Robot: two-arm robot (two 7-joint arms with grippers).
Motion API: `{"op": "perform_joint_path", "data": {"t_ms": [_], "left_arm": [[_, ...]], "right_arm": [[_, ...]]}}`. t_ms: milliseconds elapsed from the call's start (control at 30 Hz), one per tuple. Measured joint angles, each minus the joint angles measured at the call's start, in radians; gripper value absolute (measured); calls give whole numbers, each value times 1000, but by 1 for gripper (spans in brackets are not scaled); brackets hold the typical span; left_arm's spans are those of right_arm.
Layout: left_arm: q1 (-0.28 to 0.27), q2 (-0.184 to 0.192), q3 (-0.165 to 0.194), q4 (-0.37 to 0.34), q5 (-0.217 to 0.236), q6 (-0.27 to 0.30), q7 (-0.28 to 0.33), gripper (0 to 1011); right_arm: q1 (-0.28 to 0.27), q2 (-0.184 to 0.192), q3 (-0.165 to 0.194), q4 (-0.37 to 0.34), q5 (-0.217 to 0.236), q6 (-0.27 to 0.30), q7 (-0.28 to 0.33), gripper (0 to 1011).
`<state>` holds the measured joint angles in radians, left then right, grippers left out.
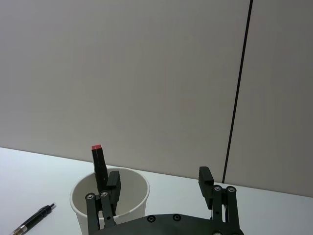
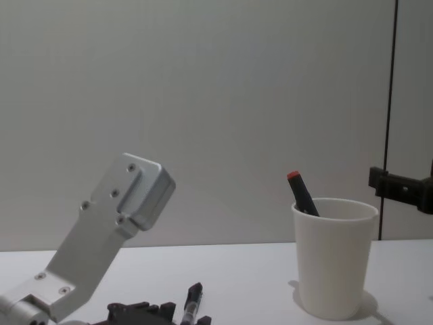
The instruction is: Place the pen into the pen holder.
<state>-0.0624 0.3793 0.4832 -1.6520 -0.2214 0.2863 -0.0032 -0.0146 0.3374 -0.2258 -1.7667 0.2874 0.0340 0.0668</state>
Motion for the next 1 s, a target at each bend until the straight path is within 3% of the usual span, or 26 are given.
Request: {"op": "perform_joint_path", "data": {"t_ms": [1000], "left_arm": [[0,0,0,0,0,0,0,279]], "right_arm": [[0,0,0,0,0,0,0,1001]]}}
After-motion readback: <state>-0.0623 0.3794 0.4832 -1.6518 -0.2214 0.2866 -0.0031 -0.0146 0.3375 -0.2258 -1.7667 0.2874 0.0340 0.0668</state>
